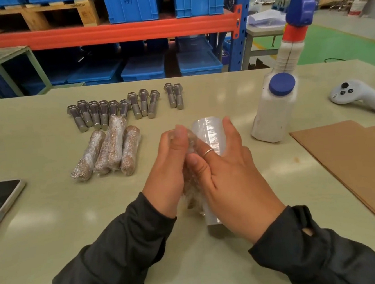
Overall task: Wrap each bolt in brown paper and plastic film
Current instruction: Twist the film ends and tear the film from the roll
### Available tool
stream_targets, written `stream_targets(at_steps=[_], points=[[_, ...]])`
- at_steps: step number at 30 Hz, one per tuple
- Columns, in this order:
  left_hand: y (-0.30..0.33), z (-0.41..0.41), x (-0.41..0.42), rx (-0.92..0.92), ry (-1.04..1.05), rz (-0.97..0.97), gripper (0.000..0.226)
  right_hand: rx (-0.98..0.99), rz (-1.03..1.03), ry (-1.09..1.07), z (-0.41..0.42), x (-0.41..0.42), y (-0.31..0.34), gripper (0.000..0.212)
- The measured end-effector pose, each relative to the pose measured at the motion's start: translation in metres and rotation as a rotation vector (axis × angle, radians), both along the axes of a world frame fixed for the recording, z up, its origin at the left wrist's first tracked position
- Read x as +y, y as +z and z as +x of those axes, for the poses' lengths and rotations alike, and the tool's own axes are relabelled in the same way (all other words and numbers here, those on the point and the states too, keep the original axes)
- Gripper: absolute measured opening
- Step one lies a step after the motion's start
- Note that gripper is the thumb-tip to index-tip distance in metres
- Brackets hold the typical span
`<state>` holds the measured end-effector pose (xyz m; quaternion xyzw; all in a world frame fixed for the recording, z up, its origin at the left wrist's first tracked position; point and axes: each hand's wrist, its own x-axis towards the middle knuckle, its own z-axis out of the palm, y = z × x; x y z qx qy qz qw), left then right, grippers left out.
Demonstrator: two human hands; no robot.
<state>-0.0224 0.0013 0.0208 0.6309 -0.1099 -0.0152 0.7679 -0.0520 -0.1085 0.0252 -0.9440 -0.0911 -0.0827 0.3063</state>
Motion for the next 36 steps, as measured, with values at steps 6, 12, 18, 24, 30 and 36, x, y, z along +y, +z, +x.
stream_targets(at_steps=[6,12,18,24,30,36], points=[[-0.005,0.006,0.001,0.135,-0.140,-0.260,0.024,0.037,0.021,0.014,0.007,0.000,-0.004,0.072],[-0.006,0.010,0.007,0.226,-0.138,-0.391,0.028,0.336,0.633,-0.015,0.017,-0.014,-0.003,0.052],[-0.004,0.011,0.009,0.212,-0.163,-0.439,0.029,0.250,0.567,0.041,0.018,-0.014,-0.005,0.042],[-0.001,0.009,0.007,0.143,-0.273,-0.433,0.028,0.042,0.011,-0.064,0.018,-0.024,0.003,0.037],[-0.012,0.016,0.009,0.282,-0.221,-0.407,0.069,-0.022,-0.268,-0.127,0.009,-0.005,-0.003,0.039],[-0.016,0.009,0.004,0.351,-0.049,-0.361,0.043,-0.055,-0.370,-0.196,0.004,0.002,-0.006,0.041]])
